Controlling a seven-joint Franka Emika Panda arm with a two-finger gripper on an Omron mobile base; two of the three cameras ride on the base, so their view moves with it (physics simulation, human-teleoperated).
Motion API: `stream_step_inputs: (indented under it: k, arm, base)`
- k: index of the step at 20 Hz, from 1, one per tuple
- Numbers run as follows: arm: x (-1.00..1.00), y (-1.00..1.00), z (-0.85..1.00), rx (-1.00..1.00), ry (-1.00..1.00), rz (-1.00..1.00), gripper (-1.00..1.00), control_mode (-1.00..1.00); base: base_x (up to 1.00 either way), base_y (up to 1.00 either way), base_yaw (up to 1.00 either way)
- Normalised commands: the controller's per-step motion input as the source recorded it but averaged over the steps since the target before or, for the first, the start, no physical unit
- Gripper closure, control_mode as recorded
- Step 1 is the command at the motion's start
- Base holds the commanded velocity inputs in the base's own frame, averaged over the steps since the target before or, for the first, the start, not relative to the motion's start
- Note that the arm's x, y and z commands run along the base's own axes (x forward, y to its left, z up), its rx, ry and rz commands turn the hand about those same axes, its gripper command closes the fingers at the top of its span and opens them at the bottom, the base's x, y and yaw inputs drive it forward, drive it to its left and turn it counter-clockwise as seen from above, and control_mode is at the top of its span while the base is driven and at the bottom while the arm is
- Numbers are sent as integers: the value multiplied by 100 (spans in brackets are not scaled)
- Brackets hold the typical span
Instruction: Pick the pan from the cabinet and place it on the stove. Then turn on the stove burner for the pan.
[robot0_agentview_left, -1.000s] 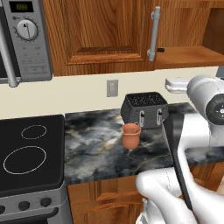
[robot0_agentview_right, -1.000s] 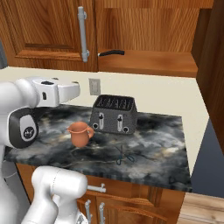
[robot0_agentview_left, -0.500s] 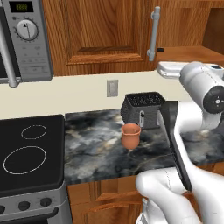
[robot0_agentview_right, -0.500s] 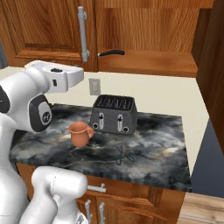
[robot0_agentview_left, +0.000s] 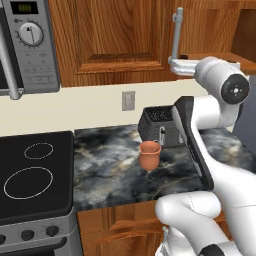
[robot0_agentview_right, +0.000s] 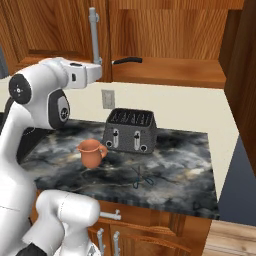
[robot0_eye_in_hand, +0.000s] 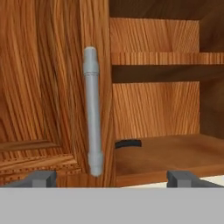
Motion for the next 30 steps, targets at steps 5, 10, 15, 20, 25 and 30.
stream_step_inputs:
  k: [5, 10, 15, 20, 25, 30]
  arm:
    - [39, 17, -1, 0, 1, 1, -100, -100]
    - [15, 0, 0, 0, -11, 12, -100, -100]
    - [1, 0, 0, 0, -14, 12, -100, -100]
    - [0, 0, 0, 0, -14, 4, -100, -100]
    - [6, 0, 0, -1, -4, 0, -100, -100]
    - [14, 0, 0, -2, 0, -2, -100, -100]
  base:
    - [0, 0, 0]
    - [0, 0, 0]
    - [0, 0, 0]
    - [0, 0, 0]
    - [0, 0, 0]
    - [0, 0, 0]
